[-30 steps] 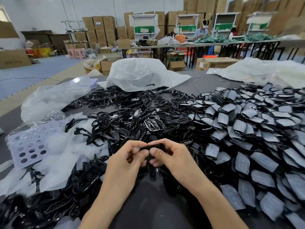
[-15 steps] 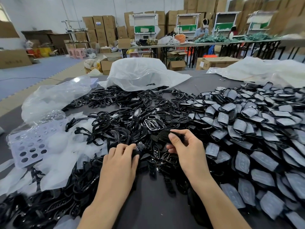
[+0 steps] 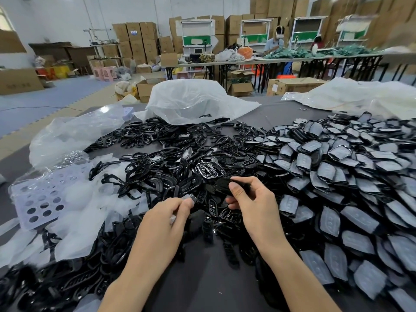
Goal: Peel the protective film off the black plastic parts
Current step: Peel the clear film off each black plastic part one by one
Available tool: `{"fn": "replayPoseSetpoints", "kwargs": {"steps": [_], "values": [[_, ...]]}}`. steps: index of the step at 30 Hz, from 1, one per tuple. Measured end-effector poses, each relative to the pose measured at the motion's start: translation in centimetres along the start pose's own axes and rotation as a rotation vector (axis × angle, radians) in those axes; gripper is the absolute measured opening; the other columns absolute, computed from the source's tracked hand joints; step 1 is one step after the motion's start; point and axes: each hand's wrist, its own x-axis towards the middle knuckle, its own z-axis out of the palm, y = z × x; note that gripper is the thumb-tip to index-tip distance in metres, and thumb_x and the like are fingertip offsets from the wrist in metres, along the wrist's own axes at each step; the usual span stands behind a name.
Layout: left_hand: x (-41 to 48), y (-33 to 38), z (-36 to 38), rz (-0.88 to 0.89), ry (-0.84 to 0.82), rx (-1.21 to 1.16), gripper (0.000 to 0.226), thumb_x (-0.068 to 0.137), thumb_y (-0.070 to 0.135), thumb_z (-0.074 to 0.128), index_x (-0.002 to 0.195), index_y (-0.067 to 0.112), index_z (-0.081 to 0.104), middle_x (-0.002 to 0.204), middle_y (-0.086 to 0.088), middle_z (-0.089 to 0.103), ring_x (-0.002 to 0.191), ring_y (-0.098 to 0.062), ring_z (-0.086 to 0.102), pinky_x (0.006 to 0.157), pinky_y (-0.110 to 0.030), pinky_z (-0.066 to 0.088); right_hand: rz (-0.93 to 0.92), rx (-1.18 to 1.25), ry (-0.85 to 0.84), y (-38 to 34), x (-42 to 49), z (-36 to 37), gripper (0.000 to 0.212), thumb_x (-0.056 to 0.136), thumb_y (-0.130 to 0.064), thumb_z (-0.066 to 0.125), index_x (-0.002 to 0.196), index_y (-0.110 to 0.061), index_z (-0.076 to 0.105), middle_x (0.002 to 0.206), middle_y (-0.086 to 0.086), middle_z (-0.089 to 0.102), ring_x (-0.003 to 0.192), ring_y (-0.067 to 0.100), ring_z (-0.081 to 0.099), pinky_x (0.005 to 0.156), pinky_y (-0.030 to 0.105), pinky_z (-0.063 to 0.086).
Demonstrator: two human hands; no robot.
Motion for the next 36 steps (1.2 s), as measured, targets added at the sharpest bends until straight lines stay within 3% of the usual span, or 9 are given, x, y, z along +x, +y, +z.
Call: {"fn": "replayPoseSetpoints", "kwargs": {"steps": [2,7,14,19,23,27,30,33,36], "values": [[-0.1,-0.3,0.2,0.032,0.025,0.112,0.019,0.101,0.041,0.047,0.096,0.040,0.065,0.088,0.023,0.062,0.089,-0.002,0.055,0.075,-0.020,0.045,-0.001,0.000,-0.003,0.0,0.0,0.0,0.012,0.096,-0.027,0.066,0.096,-0.038,0.070,0.083,-0.008,0.075,0.076,0.014,0.074,0.075,0.035,0.060],[-0.1,-0.4,0.5,0.022,0.004,0.384,0.028,0.093,0.028,0.063,0.121,0.024,0.064,0.113,0.007,0.060,0.105,-0.021,0.052,0.090,-0.037,0.048,-0.009,-0.019,-0.016,0.0,-0.1,0.0,0.011,0.096,-0.028,0.065,0.097,-0.038,0.069,0.082,-0.009,0.075,0.075,0.011,0.073,0.072,0.027,0.057],[-0.1,-0.2,0.0,-0.039,0.048,0.303,0.024,0.102,0.026,0.048,0.120,0.023,0.063,0.100,0.012,0.052,0.080,-0.012,0.056,0.065,-0.027,0.046,-0.013,-0.037,-0.023,-0.1,-0.3,0.1,0.010,0.096,-0.028,0.065,0.098,-0.038,0.069,0.080,-0.008,0.075,0.074,0.011,0.073,0.076,0.034,0.059],[-0.1,-0.3,0.0,-0.034,-0.011,0.280,0.027,0.098,0.025,0.056,0.124,0.027,0.059,0.106,0.012,0.050,0.090,-0.013,0.060,0.073,-0.031,0.053,-0.006,-0.053,-0.028,-0.3,-0.4,0.1,0.009,0.096,-0.029,0.065,0.099,-0.037,0.068,0.079,-0.007,0.076,0.074,0.010,0.073,0.075,0.031,0.059],[0.0,-0.4,0.1,-0.051,0.009,0.264,0.024,0.099,0.022,0.055,0.122,0.023,0.062,0.100,0.013,0.048,0.079,-0.007,0.057,0.066,-0.018,0.040,0.004,-0.057,-0.031,-0.6,-0.6,0.2,0.009,0.096,-0.027,0.065,0.099,-0.036,0.069,0.078,-0.007,0.075,0.073,0.010,0.073,0.070,0.024,0.058],[0.1,0.6,-0.2,-0.048,0.117,0.005,0.019,0.098,0.026,0.056,0.112,0.031,0.068,0.097,0.019,0.059,0.083,0.001,0.060,0.075,-0.012,0.044,0.031,0.003,-0.047,-1.1,-0.7,0.4,0.010,0.096,-0.022,0.066,0.099,-0.031,0.070,0.080,-0.007,0.076,0.073,0.010,0.073,0.065,0.018,0.055],[0.0,2.1,-0.7,-0.151,0.119,-0.479,0.015,0.095,0.033,0.063,0.104,0.041,0.071,0.085,0.015,0.071,0.076,-0.003,0.066,0.065,-0.008,0.047,0.183,0.355,-0.121,-1.8,-0.6,0.9,0.008,0.089,-0.019,0.071,0.095,-0.020,0.075,0.092,0.001,0.077,0.085,0.018,0.074,0.071,0.025,0.060],[-0.2,2.7,-0.9,-0.180,0.009,-0.701,0.027,0.086,0.043,0.064,0.110,0.035,0.072,0.087,0.004,0.073,0.084,-0.010,0.068,0.083,-0.026,0.053,0.369,0.664,-0.342,-2.2,-1.1,1.4,0.015,0.083,-0.022,0.071,0.096,-0.019,0.077,0.112,0.013,0.074,0.102,0.027,0.071,0.095,0.044,0.057],[-0.3,2.8,-0.7,-0.204,-0.048,-0.823,0.033,0.081,0.045,0.070,0.110,0.030,0.072,0.092,-0.008,0.073,0.087,-0.020,0.067,0.085,-0.032,0.055,0.451,0.735,-0.494,-2.1,-1.7,1.8,0.019,0.090,-0.020,0.067,0.107,-0.014,0.074,0.115,0.017,0.072,0.103,0.030,0.071,0.093,0.044,0.057]]}}
